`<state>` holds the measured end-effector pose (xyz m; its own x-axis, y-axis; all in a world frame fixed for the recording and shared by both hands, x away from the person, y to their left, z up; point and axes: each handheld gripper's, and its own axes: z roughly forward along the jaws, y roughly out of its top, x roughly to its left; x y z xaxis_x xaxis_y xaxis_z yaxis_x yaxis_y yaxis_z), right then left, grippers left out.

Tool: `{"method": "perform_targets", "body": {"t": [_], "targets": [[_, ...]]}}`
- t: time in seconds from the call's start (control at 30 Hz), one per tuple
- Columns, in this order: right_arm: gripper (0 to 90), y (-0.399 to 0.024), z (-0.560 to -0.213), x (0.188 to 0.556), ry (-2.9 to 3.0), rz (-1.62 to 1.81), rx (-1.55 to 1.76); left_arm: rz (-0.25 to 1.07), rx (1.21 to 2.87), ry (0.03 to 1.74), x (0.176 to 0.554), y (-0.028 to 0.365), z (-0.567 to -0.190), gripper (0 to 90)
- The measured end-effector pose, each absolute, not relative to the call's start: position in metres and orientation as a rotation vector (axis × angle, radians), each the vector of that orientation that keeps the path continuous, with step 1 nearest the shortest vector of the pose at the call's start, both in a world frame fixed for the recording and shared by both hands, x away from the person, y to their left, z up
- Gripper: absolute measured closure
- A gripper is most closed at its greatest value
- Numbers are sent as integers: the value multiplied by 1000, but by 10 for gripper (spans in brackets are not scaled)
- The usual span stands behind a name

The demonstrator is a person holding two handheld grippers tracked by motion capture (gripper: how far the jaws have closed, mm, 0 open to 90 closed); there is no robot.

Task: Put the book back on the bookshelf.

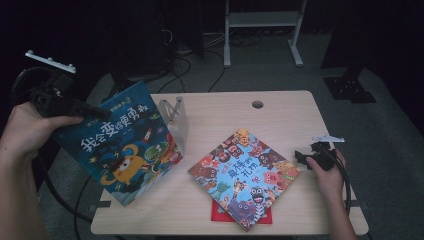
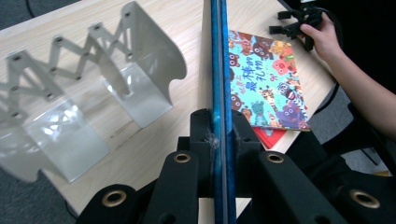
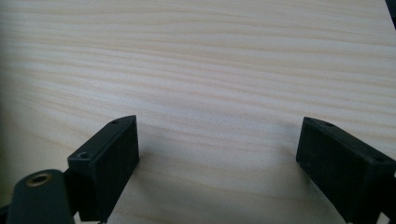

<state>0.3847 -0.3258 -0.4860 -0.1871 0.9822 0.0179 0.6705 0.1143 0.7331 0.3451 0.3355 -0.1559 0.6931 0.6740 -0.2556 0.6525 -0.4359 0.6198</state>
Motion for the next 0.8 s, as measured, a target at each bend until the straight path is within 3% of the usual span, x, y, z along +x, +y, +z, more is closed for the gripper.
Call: {"method": "perform_targets", "body": {"t": [0.8], "targets": [[120, -326, -486, 385, 1917, 854, 1600, 128, 2090, 1235, 329, 406, -165, 827]]}}
